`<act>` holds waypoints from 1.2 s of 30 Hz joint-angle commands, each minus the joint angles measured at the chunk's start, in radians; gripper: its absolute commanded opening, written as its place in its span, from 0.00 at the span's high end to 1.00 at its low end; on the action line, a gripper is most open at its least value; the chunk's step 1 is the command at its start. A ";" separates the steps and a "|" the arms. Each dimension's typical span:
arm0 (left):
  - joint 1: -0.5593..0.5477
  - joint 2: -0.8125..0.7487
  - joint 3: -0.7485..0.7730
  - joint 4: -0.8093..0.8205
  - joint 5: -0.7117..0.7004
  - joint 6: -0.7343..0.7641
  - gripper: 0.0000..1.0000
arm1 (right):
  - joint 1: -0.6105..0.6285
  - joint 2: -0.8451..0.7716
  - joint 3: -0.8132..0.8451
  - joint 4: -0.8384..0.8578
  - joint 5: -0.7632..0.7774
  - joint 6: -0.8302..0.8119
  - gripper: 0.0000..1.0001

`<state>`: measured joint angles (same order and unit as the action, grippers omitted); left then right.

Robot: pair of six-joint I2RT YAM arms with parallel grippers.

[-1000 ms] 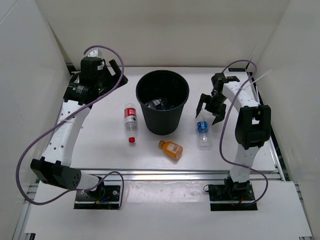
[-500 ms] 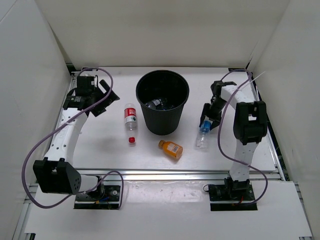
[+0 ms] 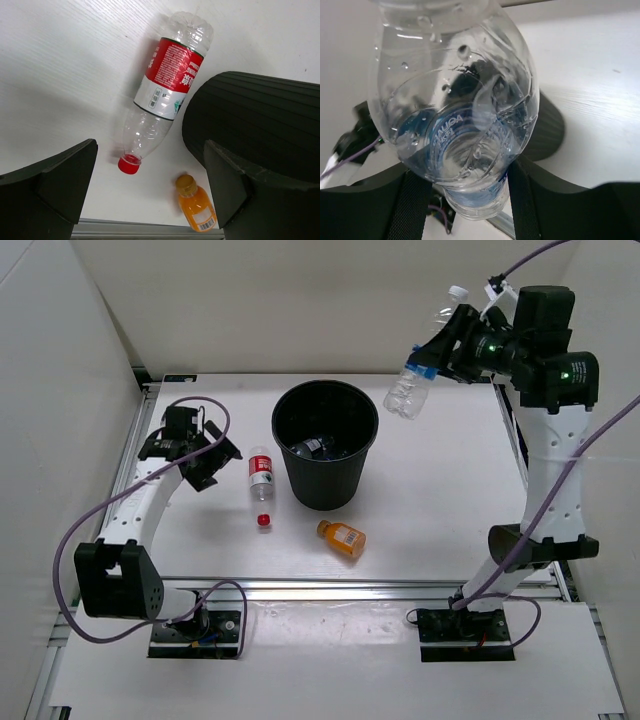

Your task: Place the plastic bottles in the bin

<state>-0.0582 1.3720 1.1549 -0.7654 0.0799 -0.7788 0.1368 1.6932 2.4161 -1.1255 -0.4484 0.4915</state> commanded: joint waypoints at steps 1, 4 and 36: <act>-0.048 0.021 0.026 0.029 -0.068 0.016 0.02 | 0.072 0.135 0.035 0.061 -0.162 -0.022 0.51; -0.071 0.065 0.048 0.029 -0.068 0.016 0.02 | 0.156 0.172 0.078 0.082 -0.188 -0.051 0.25; -0.207 0.429 0.176 -0.095 -0.280 0.029 0.56 | 0.069 -0.058 -0.132 0.032 -0.271 -0.087 0.00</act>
<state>-0.2623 1.8679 1.3094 -0.7479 -0.0803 -0.7128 0.2096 1.6482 2.2864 -1.1049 -0.6804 0.4252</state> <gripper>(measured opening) 0.527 0.998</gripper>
